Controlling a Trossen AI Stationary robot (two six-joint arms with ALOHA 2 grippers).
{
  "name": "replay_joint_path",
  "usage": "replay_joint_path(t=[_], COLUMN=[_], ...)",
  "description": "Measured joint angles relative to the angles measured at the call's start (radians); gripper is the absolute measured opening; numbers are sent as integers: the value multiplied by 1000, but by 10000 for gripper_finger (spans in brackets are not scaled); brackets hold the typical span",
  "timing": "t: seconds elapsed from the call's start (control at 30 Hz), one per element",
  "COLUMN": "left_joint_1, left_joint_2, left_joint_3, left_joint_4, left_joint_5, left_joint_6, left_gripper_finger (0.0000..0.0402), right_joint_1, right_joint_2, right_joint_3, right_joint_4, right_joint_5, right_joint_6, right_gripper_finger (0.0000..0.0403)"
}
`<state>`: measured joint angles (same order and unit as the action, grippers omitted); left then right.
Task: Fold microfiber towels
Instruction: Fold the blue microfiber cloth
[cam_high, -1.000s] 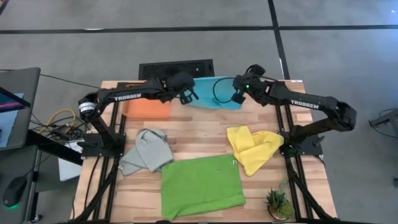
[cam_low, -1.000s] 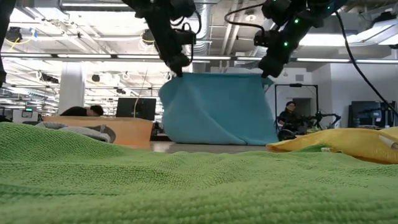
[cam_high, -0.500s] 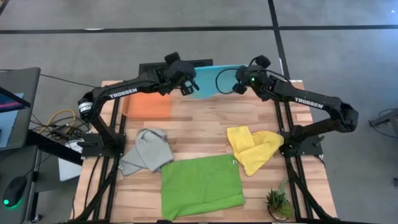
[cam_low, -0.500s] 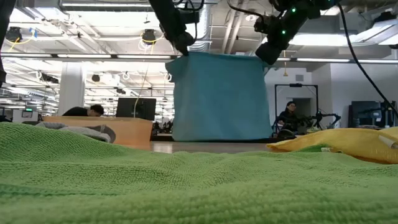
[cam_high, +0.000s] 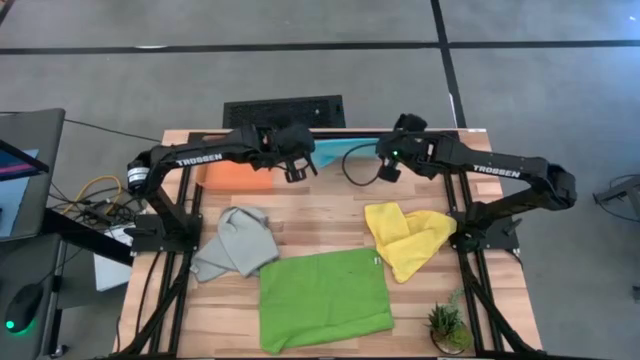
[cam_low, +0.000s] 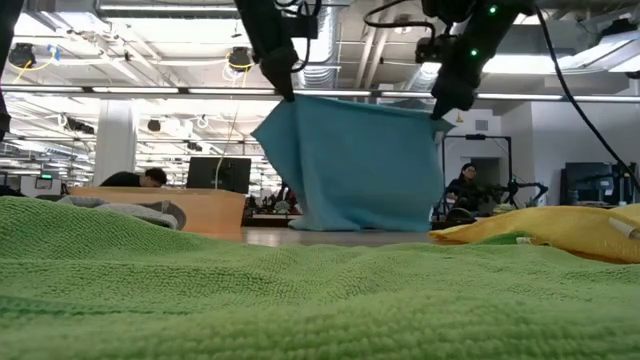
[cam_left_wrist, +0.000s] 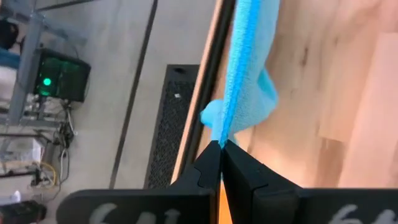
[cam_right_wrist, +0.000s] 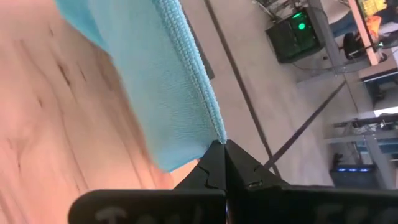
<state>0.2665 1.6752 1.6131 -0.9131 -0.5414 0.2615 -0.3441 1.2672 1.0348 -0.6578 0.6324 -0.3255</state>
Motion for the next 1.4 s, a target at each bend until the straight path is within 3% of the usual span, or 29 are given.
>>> replay_joint_path(t=[0.17, 0.33, 0.5, 0.63, 0.77, 0.9, 1.13, 1.4], left_joint_1=[-13, 25, 102, 151, 161, 138, 73, -42], left_joint_2=[0, 0, 0, 0, 2, 2, 2, 3], left_joint_3=[0, 0, 0, 1, 60, 110, 70, 2], left_joint_4=[-7, 23, 157, 317, 347, 237, -69, -168], left_joint_5=[-13, -90, -94, -155, -169, -133, -29, 75], left_joint_6=[12, 39, 140, 260, 323, 270, 56, -80], left_gripper_finger=[0, 0, 0, 0, 0, 0, 0, 0], right_joint_1=[4, -18, -67, -109, -128, -98, -13, 107], right_joint_2=[-5, -5, -5, -5, -12, -24, -29, -30], right_joint_3=[0, 0, 0, 0, 0, 1, 0, 0], right_joint_4=[5, 39, 149, 270, 350, 312, 58, -157], right_joint_5=[54, 112, 132, 141, 226, 235, 117, 29], right_joint_6=[12, 10, -64, -151, -228, -221, -62, 110], right_gripper_finger=[8, 8, 8, 8, 8, 8, 8, 8])
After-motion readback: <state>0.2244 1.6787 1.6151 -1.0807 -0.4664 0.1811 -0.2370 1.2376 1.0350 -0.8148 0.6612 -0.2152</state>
